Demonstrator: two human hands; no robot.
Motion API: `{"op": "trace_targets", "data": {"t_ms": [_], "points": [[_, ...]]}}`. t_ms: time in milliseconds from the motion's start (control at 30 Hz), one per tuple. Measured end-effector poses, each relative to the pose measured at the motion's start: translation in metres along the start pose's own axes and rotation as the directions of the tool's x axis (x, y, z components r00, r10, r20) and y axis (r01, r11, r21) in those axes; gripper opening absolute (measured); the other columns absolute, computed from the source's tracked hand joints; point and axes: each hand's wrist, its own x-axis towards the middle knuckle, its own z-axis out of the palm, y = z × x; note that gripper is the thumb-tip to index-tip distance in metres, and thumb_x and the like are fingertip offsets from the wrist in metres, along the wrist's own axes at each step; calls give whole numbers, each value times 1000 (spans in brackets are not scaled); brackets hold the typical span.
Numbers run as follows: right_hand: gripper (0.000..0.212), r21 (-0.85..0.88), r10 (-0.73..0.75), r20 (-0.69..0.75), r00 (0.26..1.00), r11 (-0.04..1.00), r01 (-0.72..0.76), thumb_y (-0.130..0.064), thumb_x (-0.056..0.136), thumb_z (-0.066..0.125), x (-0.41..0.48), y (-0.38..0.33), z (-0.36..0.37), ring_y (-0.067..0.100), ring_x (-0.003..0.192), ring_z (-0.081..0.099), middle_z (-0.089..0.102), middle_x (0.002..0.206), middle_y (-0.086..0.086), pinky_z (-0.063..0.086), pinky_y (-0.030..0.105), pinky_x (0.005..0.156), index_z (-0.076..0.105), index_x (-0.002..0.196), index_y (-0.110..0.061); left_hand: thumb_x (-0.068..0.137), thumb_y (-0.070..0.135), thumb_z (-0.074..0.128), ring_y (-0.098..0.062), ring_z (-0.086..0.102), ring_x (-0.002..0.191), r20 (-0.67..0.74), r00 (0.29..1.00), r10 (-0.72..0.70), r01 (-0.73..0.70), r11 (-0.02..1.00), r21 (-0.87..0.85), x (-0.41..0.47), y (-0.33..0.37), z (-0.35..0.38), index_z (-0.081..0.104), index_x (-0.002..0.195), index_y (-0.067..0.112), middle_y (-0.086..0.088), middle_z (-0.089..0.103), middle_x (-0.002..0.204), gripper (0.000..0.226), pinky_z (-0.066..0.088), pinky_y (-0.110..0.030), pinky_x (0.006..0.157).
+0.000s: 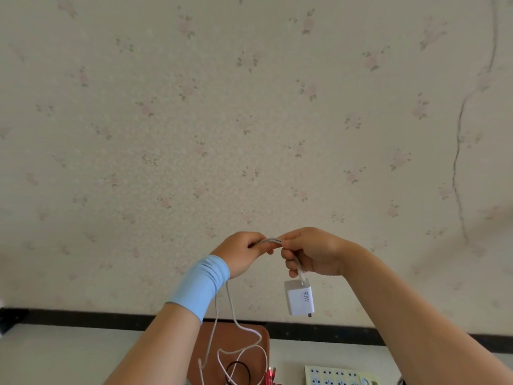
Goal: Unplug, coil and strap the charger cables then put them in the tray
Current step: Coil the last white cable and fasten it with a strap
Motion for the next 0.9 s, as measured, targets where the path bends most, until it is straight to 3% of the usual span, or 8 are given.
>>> {"op": "trace_targets", "data": {"t_ms": [200, 333, 400, 467, 600, 700, 800, 900], "points": [[34, -61, -15, -146, 989, 998, 7, -12, 106, 35, -2, -7, -1, 11, 52, 27, 37, 62, -4, 27, 24, 51, 69, 103, -7, 90, 52, 58, -14, 48, 52, -20, 996, -86, 83, 991, -100, -4, 3, -4, 75, 81, 28, -3, 52, 58, 31, 47, -26, 55], [31, 32, -129, -355, 926, 988, 150, -12, 107, 38, -8, -12, -12, 10, 45, 31, 36, 57, -6, 51, 35, 61, 66, 95, -8, 97, 34, 53, -17, 65, 62, 165, 946, -277, 294, 952, -88, -7, -9, -16, 67, 75, 15, -1, 60, 59, 33, 50, -28, 75], [32, 0, -146, -433, 889, 987, 162, -12, 107, 38, -9, -12, -14, 10, 45, 34, 38, 58, -4, 58, 43, 72, 67, 93, -8, 97, 34, 54, -13, 65, 60, 139, 940, -312, 326, 940, -98, -7, -12, -23, 65, 75, 13, 0, 62, 59, 32, 47, -26, 76], [33, -65, -151, -491, 858, 989, 136, -10, 106, 37, -6, -10, -15, 12, 48, 34, 39, 59, -2, 52, 36, 58, 65, 88, -10, 95, 32, 59, -14, 54, 52, 73, 938, -340, 347, 904, -250, -6, -13, -27, 63, 78, 10, 0, 53, 59, 28, 52, -27, 66], [22, -157, -89, -457, 885, 987, 19, -17, 99, 48, -2, -3, -15, 14, 49, 25, 38, 58, -1, 22, 26, 48, 57, 79, -12, 96, 22, 58, -8, 26, 39, -69, 932, -356, 213, 691, -690, -1, -8, -31, 52, 70, 14, 4, 31, 55, 27, 26, -21, 42], [24, -316, -109, -318, 942, 949, 3, -37, 94, 64, 0, 0, 1, 13, 50, 30, 42, 65, -1, 24, 26, 47, 63, 85, -15, 96, 19, 48, -5, 22, 33, -28, 951, -307, 87, 354, -931, 1, 5, -33, 44, 67, 18, 9, 29, 48, 29, 14, -16, 36], [38, -334, -104, -183, 978, 942, 38, -53, 84, 73, 0, -3, 28, 11, 52, 34, 45, 68, -3, 29, 25, 47, 67, 101, -20, 91, 23, 38, -6, 21, 34, -13, 975, -223, -3, 46, -999, -4, 13, -35, 47, 66, 18, 8, 28, 49, 27, 10, -16, 38], [40, -370, -37, 3, 999, 928, 36, -58, 79, 78, 0, -2, 52, 9, 50, 31, 43, 59, -8, 27, 24, 49, 68, 95, -22, 85, 27, 37, -8, 21, 35, -37, 978, -207, -60, -103, -993, -9, 12, -38, 52, 60, 17, 7, 27, 49, 31, 8, -19, 41]]}}
